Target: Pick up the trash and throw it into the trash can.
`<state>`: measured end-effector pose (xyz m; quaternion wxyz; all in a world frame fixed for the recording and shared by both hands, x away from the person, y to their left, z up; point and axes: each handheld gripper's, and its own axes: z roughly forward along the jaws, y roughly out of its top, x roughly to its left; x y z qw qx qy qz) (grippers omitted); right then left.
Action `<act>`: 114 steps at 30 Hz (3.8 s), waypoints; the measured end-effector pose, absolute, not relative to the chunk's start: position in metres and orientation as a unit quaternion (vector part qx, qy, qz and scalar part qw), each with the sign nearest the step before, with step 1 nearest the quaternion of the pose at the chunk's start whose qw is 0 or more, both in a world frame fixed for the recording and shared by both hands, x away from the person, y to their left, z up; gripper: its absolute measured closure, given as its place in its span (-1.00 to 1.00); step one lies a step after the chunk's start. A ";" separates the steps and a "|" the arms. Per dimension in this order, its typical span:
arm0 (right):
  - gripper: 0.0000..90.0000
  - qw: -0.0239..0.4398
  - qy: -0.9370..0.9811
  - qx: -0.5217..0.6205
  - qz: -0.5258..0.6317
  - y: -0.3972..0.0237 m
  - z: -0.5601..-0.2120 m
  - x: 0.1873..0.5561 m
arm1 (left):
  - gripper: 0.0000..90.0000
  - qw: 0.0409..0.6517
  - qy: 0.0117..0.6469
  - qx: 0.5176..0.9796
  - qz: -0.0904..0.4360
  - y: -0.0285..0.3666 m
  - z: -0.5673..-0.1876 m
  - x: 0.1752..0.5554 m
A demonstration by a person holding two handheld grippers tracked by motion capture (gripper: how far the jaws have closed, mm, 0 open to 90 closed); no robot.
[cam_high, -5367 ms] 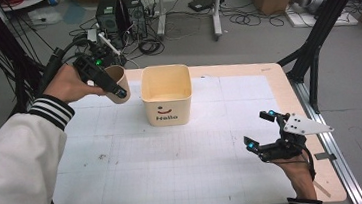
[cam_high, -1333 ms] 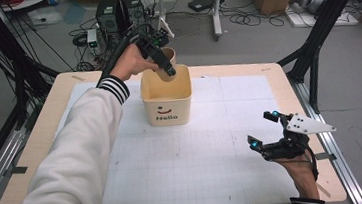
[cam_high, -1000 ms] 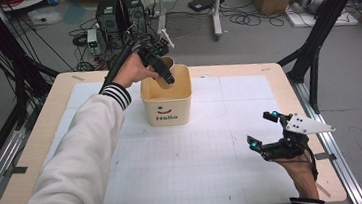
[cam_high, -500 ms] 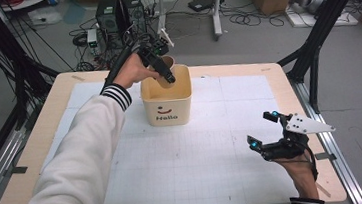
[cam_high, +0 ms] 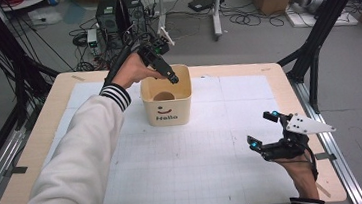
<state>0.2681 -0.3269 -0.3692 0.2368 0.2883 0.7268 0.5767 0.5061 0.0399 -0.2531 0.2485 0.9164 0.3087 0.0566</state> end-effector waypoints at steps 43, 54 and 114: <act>-0.99 0.237 0.725 0.285 0.580 -0.324 -0.367 0.269 | -0.96 0.342 0.288 0.888 0.109 0.101 -0.169 0.444; -0.99 0.237 0.725 0.284 0.581 -0.323 -0.367 0.268 | -0.96 0.409 0.269 0.861 0.135 0.150 -0.180 0.394; -0.99 0.240 0.717 0.294 0.585 -0.331 -0.368 0.266 | -0.96 0.577 0.306 0.727 0.212 0.271 -0.377 0.253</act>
